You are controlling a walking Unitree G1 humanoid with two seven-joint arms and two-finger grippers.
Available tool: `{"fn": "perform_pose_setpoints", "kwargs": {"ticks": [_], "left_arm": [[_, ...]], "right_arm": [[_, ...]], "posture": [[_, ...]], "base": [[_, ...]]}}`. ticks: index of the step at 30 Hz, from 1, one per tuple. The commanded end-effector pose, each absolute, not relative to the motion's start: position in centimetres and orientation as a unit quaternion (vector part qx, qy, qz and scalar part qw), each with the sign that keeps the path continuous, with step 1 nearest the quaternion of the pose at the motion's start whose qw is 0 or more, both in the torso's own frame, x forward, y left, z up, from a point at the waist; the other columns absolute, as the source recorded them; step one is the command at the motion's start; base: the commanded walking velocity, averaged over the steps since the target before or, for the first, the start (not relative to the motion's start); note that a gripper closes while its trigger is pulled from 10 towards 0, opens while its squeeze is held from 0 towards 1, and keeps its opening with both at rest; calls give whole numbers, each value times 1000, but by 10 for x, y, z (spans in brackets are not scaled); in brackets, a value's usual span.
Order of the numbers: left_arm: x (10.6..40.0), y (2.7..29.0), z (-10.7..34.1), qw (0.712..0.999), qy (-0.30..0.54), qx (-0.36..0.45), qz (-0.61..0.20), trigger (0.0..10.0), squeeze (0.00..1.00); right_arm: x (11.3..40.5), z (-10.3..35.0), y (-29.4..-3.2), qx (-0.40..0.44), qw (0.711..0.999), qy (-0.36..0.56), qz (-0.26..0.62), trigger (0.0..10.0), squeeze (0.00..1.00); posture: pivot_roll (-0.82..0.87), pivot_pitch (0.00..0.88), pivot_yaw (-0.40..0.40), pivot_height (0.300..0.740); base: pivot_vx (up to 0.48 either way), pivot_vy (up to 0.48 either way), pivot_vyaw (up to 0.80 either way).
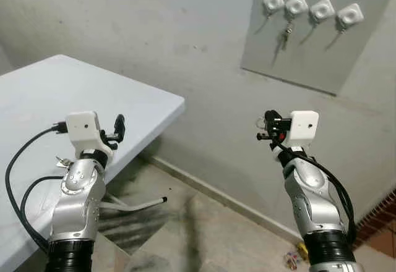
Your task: Hang keys on a hook
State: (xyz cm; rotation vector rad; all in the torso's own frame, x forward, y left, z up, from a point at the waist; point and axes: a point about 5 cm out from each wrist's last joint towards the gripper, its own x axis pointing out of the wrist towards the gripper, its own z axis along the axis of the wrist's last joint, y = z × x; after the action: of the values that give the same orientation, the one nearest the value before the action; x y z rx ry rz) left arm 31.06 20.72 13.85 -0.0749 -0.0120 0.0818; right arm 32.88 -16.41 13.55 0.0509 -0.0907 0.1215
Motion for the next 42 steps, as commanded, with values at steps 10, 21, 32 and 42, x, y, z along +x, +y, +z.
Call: {"fn": "perform_pose_setpoints", "kwargs": {"ticks": [10,21,32,42], "left_arm": [[311,209,142,999,-11,-27,38,10000,0],[309,207,141,999,-5,-33,40,10000,0],[309,203,141,999,-5,-20,34,10000,0],[312,175,162,996,-35,36,-73,10000,0]], "right_arm": [[331,145,-159,31,995,-60,72,10000,0],[331,144,-159,29,996,-55,72,10000,0],[333,146,-160,36,996,-54,61,10000,0],[338,157,-150,25,993,-70,97,10000,0]], "posture": [[-112,0,4,728],[-108,0,-2,728],[-102,0,-6,728],[-93,0,-9,728]], "base": [[480,0,-266],[388,0,-745],[0,0,-262],[0,0,0]]}}
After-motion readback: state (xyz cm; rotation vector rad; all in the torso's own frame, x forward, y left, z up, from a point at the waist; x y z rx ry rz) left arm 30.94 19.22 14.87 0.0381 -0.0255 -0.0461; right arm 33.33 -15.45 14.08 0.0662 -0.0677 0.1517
